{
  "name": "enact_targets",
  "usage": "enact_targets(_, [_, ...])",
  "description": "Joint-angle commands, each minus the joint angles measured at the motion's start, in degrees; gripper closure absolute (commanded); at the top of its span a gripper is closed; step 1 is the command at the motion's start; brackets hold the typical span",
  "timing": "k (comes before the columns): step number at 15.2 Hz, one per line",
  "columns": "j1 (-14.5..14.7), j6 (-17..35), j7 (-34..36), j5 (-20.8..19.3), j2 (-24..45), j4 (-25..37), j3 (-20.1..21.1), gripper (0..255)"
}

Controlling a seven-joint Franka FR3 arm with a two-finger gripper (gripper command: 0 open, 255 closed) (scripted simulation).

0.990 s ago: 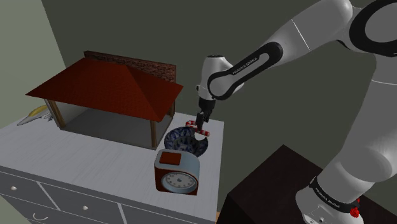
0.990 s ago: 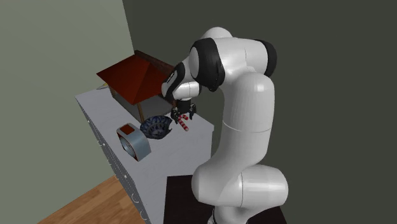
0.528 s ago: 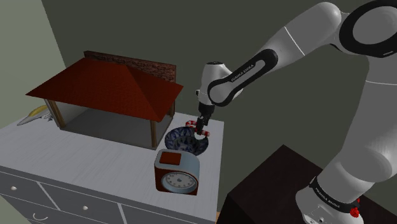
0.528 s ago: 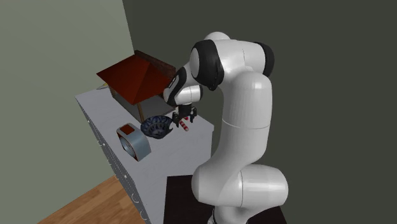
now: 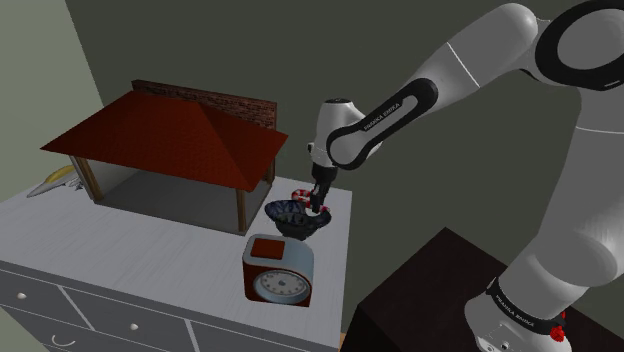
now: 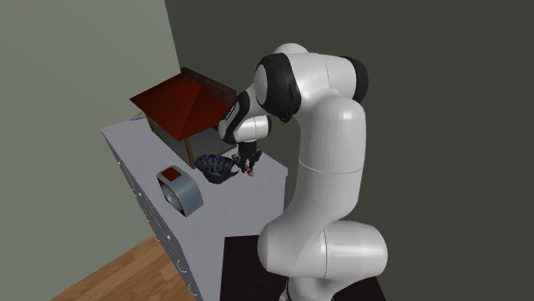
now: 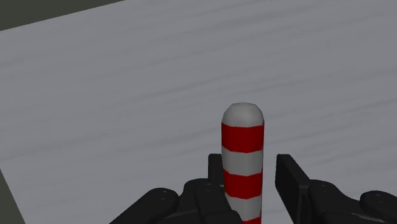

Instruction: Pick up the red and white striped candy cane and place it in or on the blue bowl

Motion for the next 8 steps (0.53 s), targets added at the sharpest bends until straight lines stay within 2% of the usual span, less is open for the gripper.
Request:
enact_targets(1, [0.3,-0.1,0.1,0.1,-0.1,-0.5,0.3,255])
enact_targets(8, [-0.1,-0.3,-0.5,-0.2,0.9,0.5,-0.1,255])
